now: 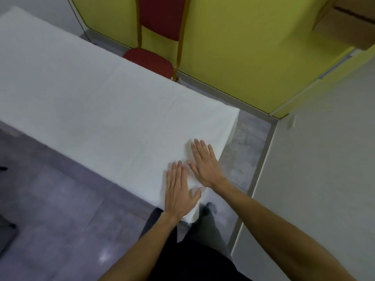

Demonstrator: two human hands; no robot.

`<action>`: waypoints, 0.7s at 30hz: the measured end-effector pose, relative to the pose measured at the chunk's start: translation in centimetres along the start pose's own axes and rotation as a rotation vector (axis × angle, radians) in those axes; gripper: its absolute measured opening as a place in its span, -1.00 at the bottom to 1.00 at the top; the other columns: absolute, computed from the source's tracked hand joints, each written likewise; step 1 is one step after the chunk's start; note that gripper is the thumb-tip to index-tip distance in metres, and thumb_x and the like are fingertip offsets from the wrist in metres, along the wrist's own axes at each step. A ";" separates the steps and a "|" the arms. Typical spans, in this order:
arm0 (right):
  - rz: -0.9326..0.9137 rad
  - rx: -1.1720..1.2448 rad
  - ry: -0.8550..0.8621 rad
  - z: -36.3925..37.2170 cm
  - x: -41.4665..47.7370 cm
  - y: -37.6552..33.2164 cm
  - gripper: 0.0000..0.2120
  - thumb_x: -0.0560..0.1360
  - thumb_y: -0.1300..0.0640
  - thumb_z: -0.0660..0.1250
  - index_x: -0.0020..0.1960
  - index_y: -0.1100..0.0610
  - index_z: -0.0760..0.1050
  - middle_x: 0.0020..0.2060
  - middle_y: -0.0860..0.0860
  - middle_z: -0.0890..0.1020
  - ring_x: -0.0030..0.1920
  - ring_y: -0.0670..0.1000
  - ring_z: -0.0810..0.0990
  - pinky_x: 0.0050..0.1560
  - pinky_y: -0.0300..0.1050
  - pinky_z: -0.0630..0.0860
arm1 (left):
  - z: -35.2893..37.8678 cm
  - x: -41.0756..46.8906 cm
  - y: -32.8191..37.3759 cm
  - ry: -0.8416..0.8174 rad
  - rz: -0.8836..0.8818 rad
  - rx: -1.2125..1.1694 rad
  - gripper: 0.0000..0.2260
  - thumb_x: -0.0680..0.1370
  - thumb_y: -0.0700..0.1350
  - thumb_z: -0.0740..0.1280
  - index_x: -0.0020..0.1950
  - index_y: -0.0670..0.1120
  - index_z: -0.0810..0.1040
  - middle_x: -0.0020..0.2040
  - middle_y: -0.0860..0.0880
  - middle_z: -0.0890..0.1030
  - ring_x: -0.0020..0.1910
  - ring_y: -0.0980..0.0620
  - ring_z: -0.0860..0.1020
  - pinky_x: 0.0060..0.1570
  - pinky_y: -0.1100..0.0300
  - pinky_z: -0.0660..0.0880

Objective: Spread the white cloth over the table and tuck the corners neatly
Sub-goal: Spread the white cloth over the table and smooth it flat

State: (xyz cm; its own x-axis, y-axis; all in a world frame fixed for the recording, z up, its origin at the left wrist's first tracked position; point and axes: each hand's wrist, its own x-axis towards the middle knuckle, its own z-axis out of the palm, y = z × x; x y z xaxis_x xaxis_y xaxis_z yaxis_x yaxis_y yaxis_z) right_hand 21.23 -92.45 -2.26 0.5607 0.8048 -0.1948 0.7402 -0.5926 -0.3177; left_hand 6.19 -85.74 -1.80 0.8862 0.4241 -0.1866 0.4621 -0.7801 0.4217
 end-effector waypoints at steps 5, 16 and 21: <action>-0.159 -0.211 -0.117 1.5 -0.3 2.9 -0.30 0.67 -0.26 -0.14 0.61 0.21 0.03 0.60 0.13 0.05 0.60 0.16 0.00 0.58 0.17 -0.08 | 3.4 -2.6 1.9 -0.035 -0.209 0.097 -0.12 0.51 0.41 0.05 0.58 -0.22 0.06 0.60 -0.19 0.04 0.58 -0.17 0.00 0.52 -0.16 0.09; -0.158 -0.309 -0.184 -6.7 6.4 15.1 -0.13 0.58 -0.36 -0.28 0.59 0.28 0.07 0.59 0.21 0.12 0.60 0.20 0.03 0.57 0.22 -0.13 | 4.8 -6.4 3.0 0.029 -0.437 0.084 -0.10 0.53 0.40 0.08 0.59 -0.23 -0.08 0.60 -0.15 -0.14 0.59 -0.13 -0.14 0.52 -0.11 -0.09; -0.331 -0.247 -0.175 -5.7 5.7 9.7 -0.19 0.60 -0.29 -0.29 0.60 0.29 0.00 0.59 0.24 0.08 0.59 0.24 0.01 0.57 0.20 -0.12 | 4.0 -3.3 6.6 0.145 -0.628 -0.062 -0.15 0.55 0.39 -0.03 0.59 -0.22 -0.10 0.60 -0.18 -0.16 0.58 -0.13 -0.21 0.54 -0.06 -0.21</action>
State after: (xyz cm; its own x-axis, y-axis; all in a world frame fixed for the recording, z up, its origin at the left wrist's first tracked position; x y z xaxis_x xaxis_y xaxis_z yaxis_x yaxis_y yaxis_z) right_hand 33.75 -93.76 -1.15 0.2230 0.9335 -0.2808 0.9475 -0.2753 -0.1627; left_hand 6.42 -94.14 -1.92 0.4326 0.8521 -0.2945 0.8843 -0.3374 0.3228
